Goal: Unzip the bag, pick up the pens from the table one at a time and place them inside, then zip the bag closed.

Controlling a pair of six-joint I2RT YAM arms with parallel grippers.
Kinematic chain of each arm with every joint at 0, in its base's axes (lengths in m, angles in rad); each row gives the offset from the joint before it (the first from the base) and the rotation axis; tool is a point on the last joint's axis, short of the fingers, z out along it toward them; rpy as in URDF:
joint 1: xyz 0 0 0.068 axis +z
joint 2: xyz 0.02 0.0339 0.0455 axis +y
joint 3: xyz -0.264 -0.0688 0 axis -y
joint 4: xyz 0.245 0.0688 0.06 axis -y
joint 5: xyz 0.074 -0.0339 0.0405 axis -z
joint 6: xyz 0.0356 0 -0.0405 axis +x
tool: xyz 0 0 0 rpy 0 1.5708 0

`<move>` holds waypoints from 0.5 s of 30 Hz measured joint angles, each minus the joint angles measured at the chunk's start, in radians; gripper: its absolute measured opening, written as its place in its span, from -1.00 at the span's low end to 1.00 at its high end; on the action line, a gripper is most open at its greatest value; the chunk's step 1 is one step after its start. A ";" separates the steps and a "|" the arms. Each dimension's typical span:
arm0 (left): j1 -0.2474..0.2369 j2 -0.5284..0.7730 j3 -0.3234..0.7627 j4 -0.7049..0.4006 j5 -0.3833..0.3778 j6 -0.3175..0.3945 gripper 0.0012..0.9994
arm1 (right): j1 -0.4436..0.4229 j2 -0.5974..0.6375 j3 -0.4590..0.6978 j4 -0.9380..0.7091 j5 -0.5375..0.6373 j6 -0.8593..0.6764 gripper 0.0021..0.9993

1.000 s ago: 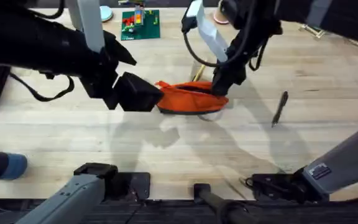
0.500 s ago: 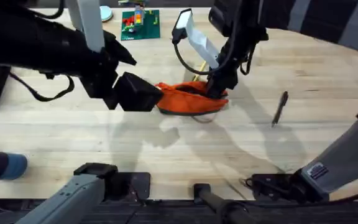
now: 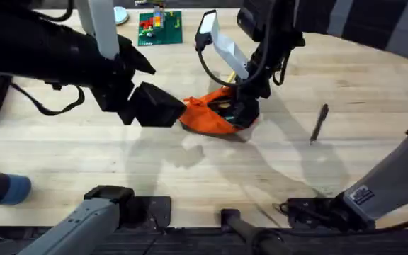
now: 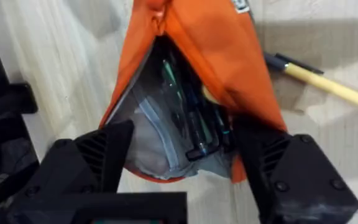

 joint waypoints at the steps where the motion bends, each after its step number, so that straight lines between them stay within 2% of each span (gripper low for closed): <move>1: 0.000 0.000 0.000 0.000 0.000 0.000 0.99 | 0.000 0.000 0.000 -0.001 0.000 0.000 0.99; 15: 0.000 0.000 0.000 0.000 0.000 0.000 0.99 | 0.002 0.000 0.000 0.000 0.000 0.003 0.99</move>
